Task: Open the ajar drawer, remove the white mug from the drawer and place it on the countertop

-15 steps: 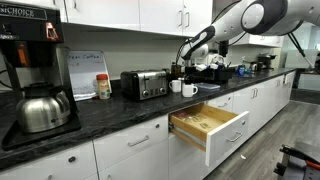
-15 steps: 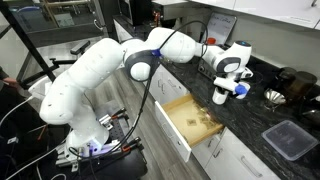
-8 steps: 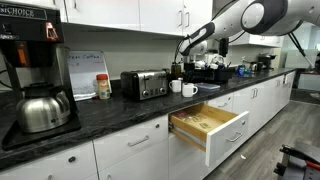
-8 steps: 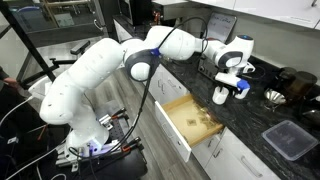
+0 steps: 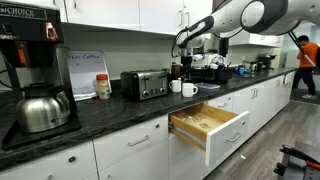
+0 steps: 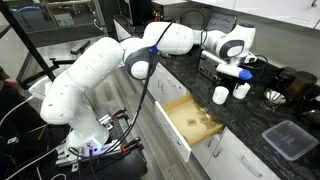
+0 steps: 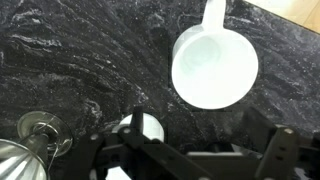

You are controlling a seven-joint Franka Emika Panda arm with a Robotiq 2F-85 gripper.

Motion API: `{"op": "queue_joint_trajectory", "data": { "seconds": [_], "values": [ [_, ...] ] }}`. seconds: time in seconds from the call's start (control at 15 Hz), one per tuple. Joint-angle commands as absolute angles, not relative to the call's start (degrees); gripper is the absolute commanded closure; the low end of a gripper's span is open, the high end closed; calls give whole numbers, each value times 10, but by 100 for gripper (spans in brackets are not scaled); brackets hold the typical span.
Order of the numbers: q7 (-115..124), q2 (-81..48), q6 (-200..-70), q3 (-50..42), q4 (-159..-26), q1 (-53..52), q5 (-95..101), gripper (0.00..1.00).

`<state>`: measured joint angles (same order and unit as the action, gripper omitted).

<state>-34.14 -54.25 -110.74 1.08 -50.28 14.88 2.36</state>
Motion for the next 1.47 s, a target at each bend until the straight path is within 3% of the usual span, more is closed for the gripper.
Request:
{"op": "queue_joint_trajectory", "data": {
  "seconds": [0.0, 1.2, 1.27, 1.4],
  "values": [
    [-358, -524, -1072, 13, -492, 141, 29, 0],
    [-395, -357, -1033, 17, -612, 119, 25, 0],
    [-379, -402, -1032, 12, -548, 117, 25, 0],
    [-380, -384, -1031, 14, -570, 116, 25, 0]
  ]
}}
